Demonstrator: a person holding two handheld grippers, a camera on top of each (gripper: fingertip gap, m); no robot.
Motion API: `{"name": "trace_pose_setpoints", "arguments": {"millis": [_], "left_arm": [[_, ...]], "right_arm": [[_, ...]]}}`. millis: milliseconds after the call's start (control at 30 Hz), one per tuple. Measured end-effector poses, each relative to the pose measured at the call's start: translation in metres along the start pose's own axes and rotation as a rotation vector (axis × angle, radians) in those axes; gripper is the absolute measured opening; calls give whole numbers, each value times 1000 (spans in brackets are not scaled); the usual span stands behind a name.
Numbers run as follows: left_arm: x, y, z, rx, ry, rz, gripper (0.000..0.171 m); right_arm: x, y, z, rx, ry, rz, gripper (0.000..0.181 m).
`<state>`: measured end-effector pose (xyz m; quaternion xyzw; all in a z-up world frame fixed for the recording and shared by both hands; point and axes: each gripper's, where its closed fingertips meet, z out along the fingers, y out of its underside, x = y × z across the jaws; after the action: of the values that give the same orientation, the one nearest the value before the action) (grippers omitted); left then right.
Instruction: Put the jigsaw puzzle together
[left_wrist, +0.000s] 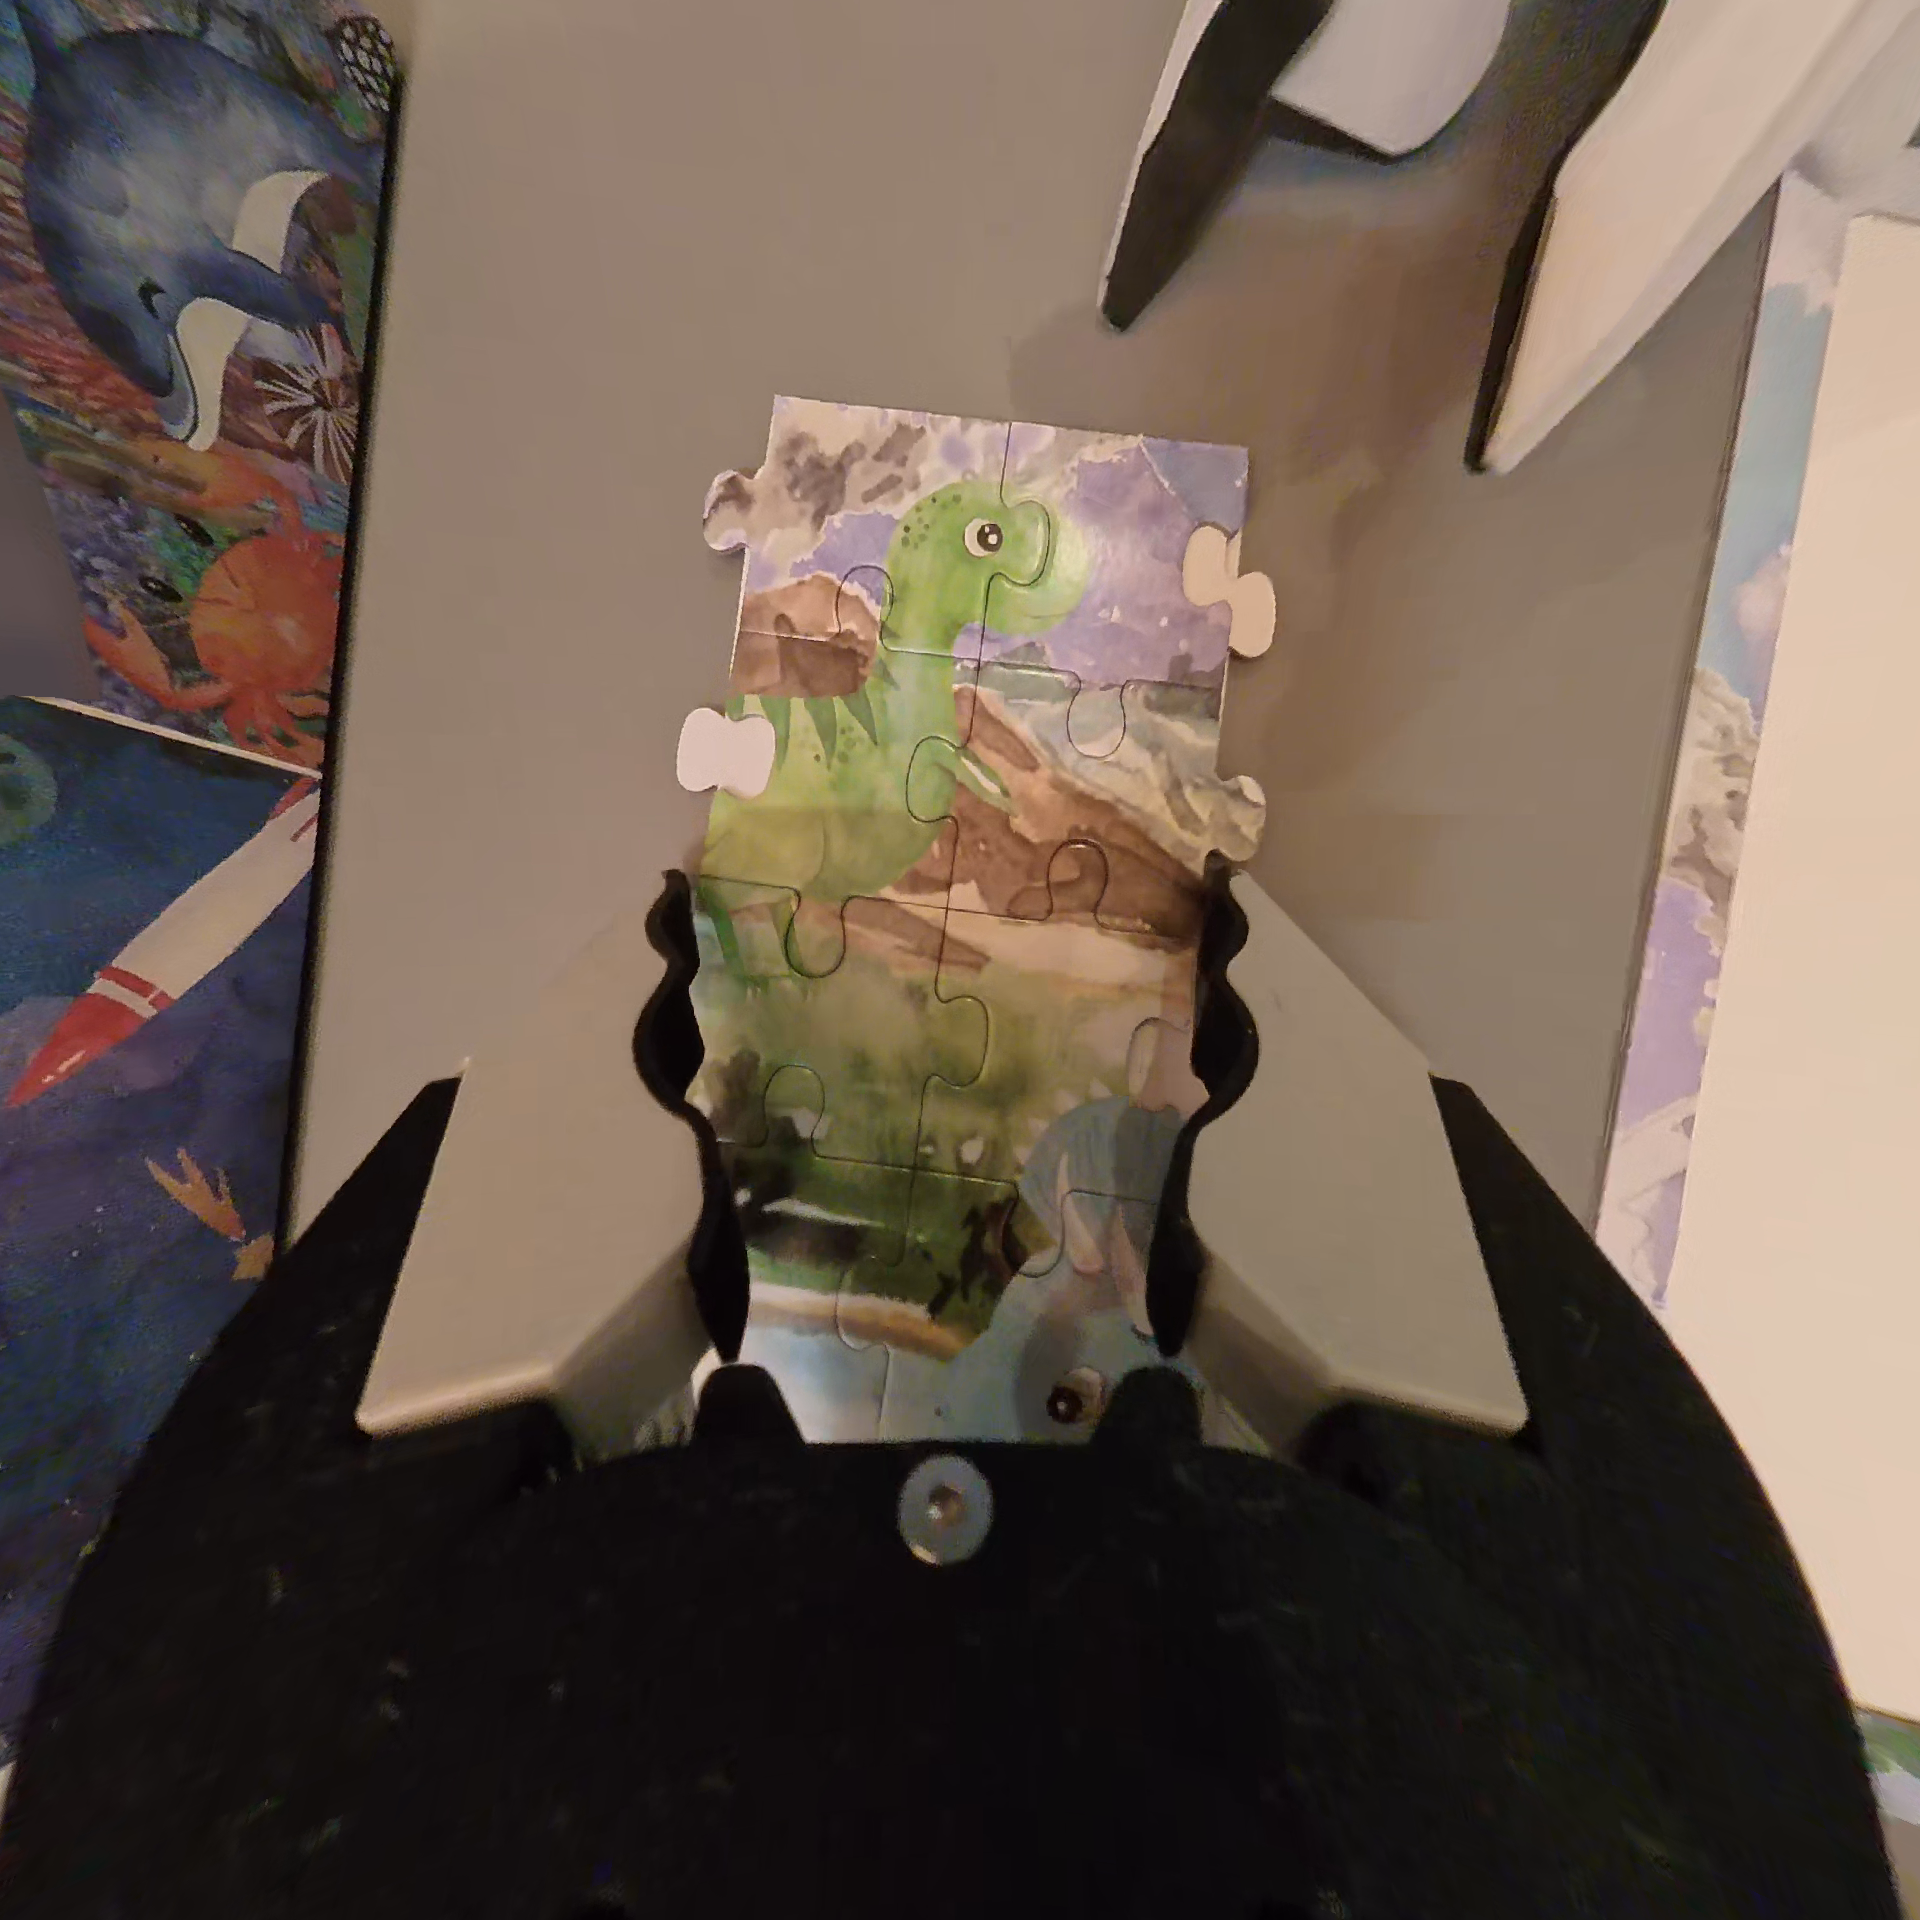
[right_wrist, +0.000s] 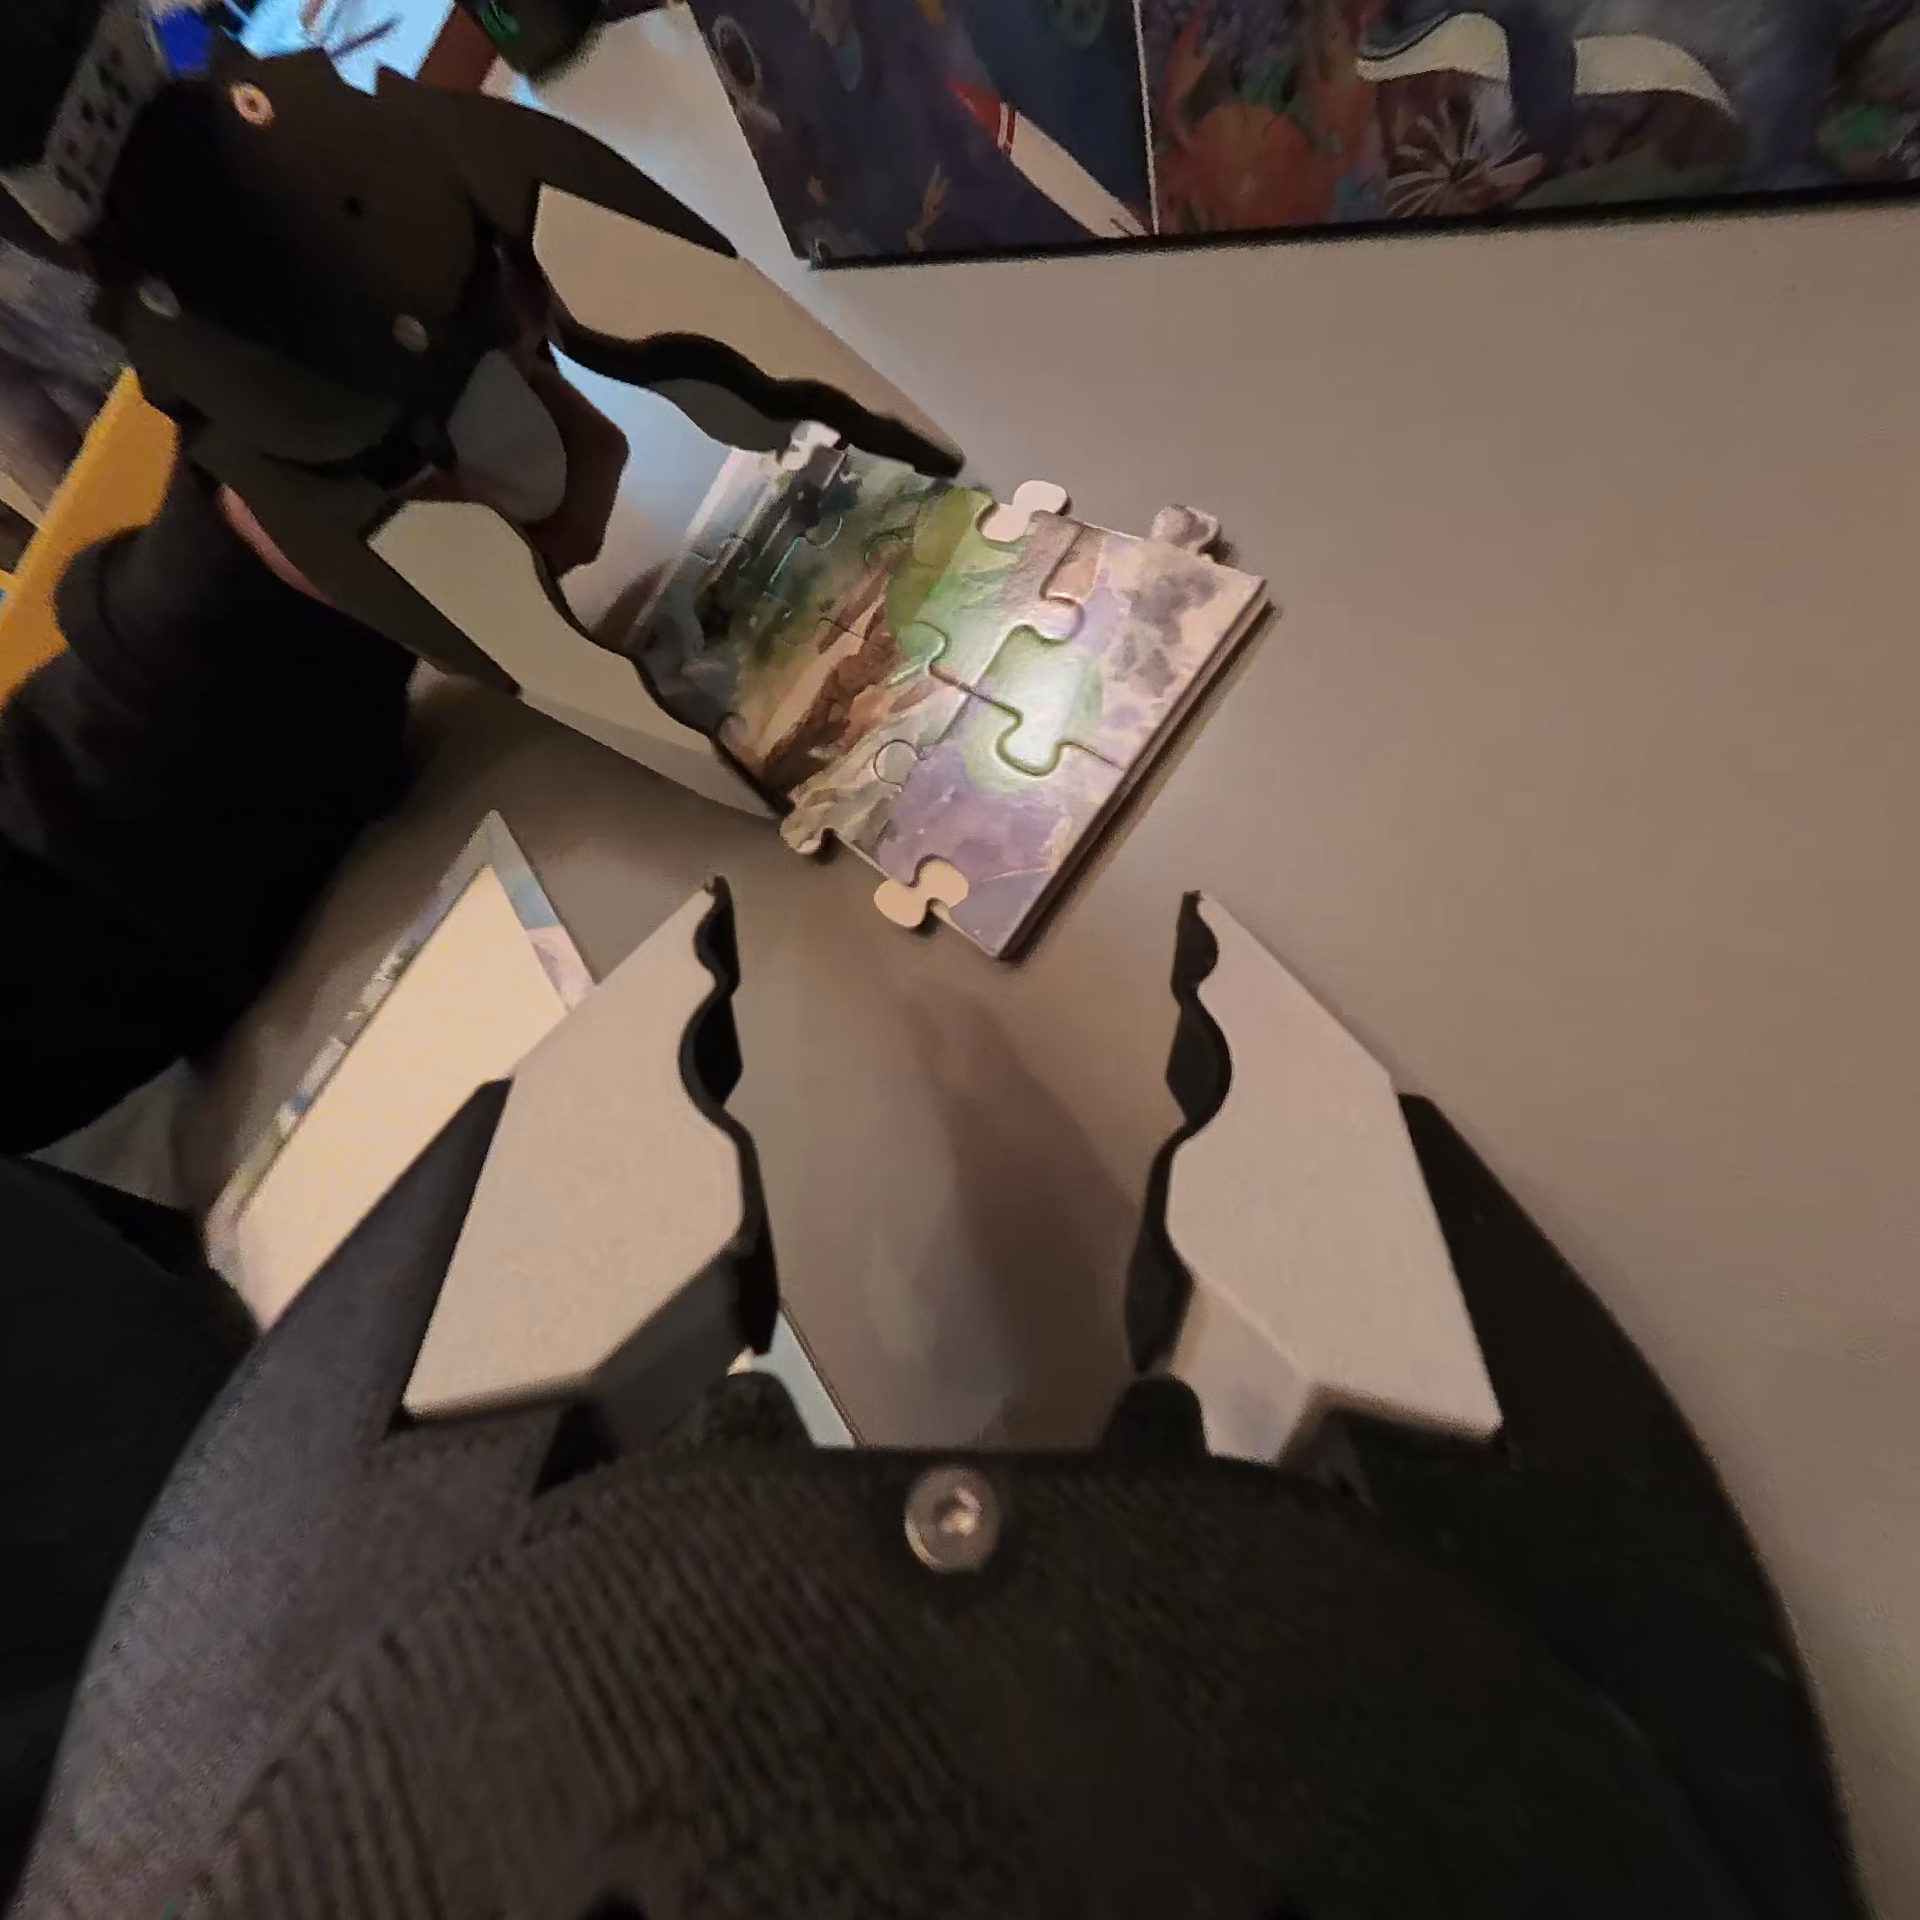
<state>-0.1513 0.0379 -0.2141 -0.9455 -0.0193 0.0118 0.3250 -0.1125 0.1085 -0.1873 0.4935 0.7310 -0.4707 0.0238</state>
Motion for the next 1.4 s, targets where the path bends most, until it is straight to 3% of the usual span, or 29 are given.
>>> {"name": "trace_pose_setpoints", "arguments": {"millis": [200, 267, 400, 533, 800, 967, 1200, 1400], "left_arm": [[-3, -3, -34, 138, -45, -89, 114], [-8, 12, -45, 129, -104, -162, 112], [-24, 62, -63, 87, -215, -503, 105], [-10, 64, -81, 213, -6, -780, 98], [26, 45, -73, 190, 140, -787, 97], [25, 39, -77, 260, 195, -846, 106], [12, 37, -83, 372, 237, -925, 106], [7, 42, -83, 369, 205, -911, 101]], "right_arm": [[1, -3, 11, 6, 88, -128, 99], [2, -7, 17, 27, 130, -172, 121], [5, -4, 30, -5, 237, -262, 129], [0, 3, 39, -58, 312, -308, 134], [-24, 14, 63, -120, 353, -384, 146], [-33, 1, 56, -17, 229, -218, 144], [-41, -27, 27, 199, -101, 145, 130], [-50, -46, 9, 320, -272, 243, 128]]}}
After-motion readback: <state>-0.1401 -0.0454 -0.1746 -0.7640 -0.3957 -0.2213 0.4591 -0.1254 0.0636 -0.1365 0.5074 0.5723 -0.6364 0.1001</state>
